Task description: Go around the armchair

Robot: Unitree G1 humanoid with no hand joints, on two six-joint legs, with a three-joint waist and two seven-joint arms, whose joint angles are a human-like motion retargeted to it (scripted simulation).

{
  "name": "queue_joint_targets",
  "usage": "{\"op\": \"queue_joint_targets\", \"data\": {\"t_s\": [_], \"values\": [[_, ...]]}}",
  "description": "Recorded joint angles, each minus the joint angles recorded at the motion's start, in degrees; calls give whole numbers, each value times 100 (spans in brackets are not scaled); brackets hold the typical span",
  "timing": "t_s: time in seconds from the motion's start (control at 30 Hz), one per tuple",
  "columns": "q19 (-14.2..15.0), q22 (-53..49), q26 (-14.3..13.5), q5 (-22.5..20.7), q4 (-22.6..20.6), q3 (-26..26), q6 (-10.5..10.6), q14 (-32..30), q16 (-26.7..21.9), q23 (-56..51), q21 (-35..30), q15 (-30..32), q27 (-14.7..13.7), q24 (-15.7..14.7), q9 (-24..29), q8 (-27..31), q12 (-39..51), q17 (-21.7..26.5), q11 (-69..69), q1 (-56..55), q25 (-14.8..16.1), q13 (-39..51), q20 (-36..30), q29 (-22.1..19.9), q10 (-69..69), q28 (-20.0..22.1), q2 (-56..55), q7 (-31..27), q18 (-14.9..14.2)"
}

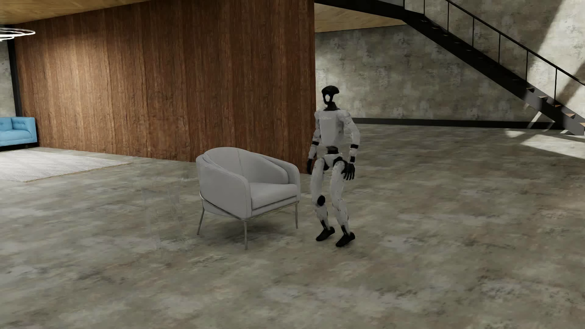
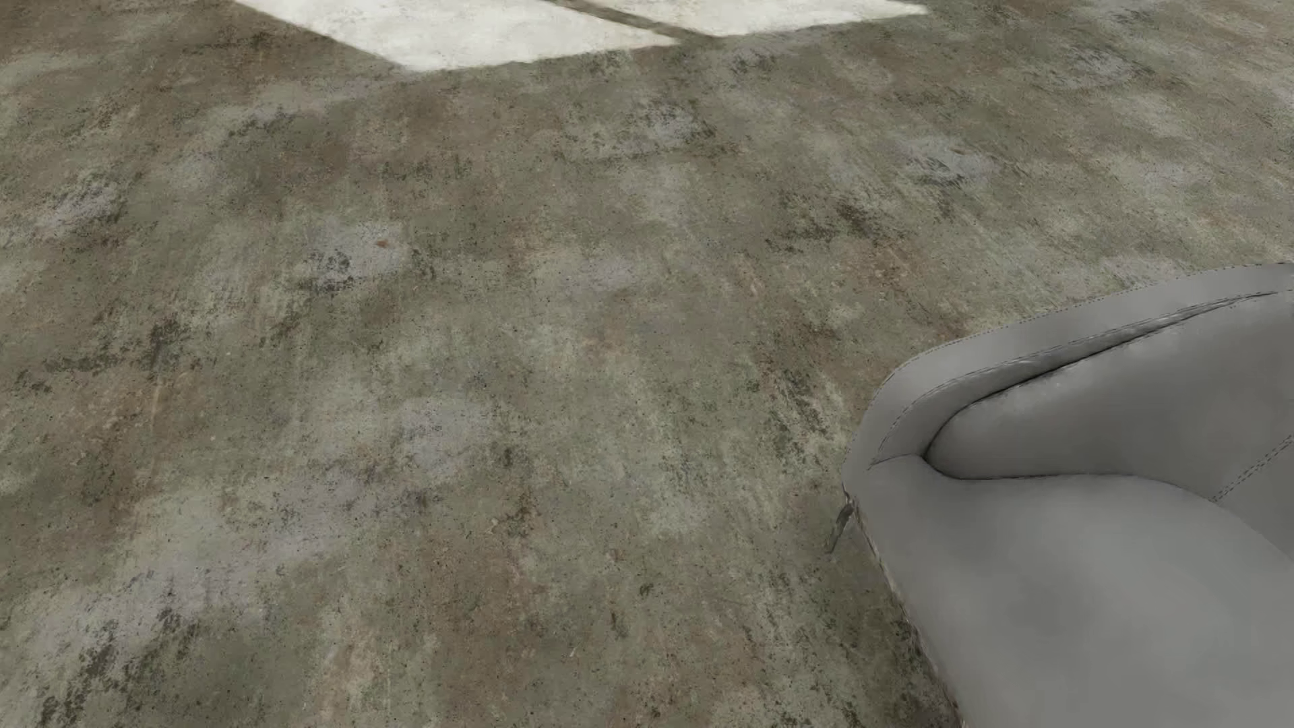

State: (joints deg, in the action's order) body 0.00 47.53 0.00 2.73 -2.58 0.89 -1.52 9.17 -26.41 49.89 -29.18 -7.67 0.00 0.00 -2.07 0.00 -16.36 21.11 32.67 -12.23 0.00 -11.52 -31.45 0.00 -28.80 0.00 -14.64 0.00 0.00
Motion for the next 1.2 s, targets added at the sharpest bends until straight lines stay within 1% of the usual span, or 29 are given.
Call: {"op": "queue_joint_targets", "data": {"t_s": [0.1, 0.17, 0.23, 0.33, 0.43, 0.6, 0.7, 0.77, 0.8, 0.87, 0.9, 0.93, 0.97, 1.0, 1.03, 1.1, 1.2], "values": [[0, -41, 0, 103, -98, -41, -70, 127, 16, 108, -278, -185, 0, 0, -77, 0, 152, -95, -262, 110, 0, -97, 218, 0, 108, 0, 276, 0, 0], [0, -26, 0, 108, -80, -43, -39, 177, 123, 247, -542, -211, 0, 0, -78, 0, 251, -75, -321, 123, 0, -57, 268, 0, 128, 0, 371, 0, 0], [0, -213, 0, 123, -75, 0, -31, 190, 212, 288, -642, -277, 0, 0, -78, 0, 280, -20, -388, 60, 0, -13, 154, 0, 104, 0, 451, 0, 0], [0, -570, 0, 129, -73, -3, -25, 225, 329, 330, -491, -357, 0, 0, -79, 0, 264, 42, -430, 3, 0, 50, -37, 0, 83, 0, 525, 0, 0], [0, -675, 0, 129, -79, -120, -64, 250, 406, 351, -395, -465, 0, 0, -80, 0, 201, 72, -445, -19, 0, 126, -78, 0, 55, 0, 578, 0, 0], [0, -442, 0, 166, -142, -332, -94, 297, 375, 212, -259, -681, 0, 0, -122, 0, 92, 101, -493, -128, 0, 189, -155, 0, -109, 0, 733, 0, 0], [0, -149, 0, 226, -255, -405, -93, 441, 347, 87, -90, -878, 0, 0, -164, 0, 26, 122, -342, -156, 0, 153, -176, 0, -194, 0, 661, 0, 0], [0, 2, 0, 325, -356, -443, -104, 573, 329, 66, 43, -876, 0, 0, -143, 0, -7, 136, 143, -81, 0, 144, -192, 0, -184, 0, 352, 0, 0], [0, 69, 0, 401, -392, -428, -102, 643, 320, 68, 105, -707, 0, 0, -107, 0, -16, 141, 580, -24, 0, 158, -207, 0, -169, 0, 94, 0, 0], [0, 185, 0, 560, -427, -321, -68, 804, 297, 57, 236, -36, 0, 0, -7, 0, -25, 138, 1898, 157, 0, 195, -275, 0, -94, 0, -675, 0, 0], [0, 209, 0, 596, -425, -225, -29, 887, 278, 27, 310, 158, 0, 0, 49, 0, -34, 134, 2653, 281, 0, 202, -307, 0, -47, 0, -1097, 0, 0], [0, 205, 0, 586, -403, -99, 27, 962, 251, -28, 376, 63, 0, 0, 100, 0, -51, 132, 3364, 413, 0, 189, -326, 0, -11, 0, -1469, 0, 0], [0, 187, 0, 539, -363, 44, 94, 1021, 220, -95, 428, -243, 0, 0, 139, 0, -72, 129, 3978, 532, 0, 155, -334, 0, 1, 0, -1789, 0, 0], [0, 170, 0, 472, -313, 183, 163, 1069, 190, -154, 462, -548, 0, 0, 170, 0, -84, 127, 4439, 636, 0, 108, -329, 0, -8, 0, -2071, 0, 0], [0, 162, 0, 396, -260, 315, 227, 1119, 164, -189, 478, -694, 0, 0, 196, 0, -87, 124, 4713, 726, 0, 58, -317, 0, -29, 0, -2323, 0, 0], [0, 162, 0, 246, -157, 555, 318, 1231, 122, -162, 457, -510, 0, 0, 239, 0, -58, 116, 4706, 882, 0, -44, -284, 0, -86, 0, -2732, 0, 0], [0, 173, 0, 94, -36, 810, 364, 1332, 80, 109, 280, -9, 0, 0, 297, 0, 100, 92, 3765, 1163, 0, -155, -268, 0, -103, 0, -3073, 0, 0]]}}
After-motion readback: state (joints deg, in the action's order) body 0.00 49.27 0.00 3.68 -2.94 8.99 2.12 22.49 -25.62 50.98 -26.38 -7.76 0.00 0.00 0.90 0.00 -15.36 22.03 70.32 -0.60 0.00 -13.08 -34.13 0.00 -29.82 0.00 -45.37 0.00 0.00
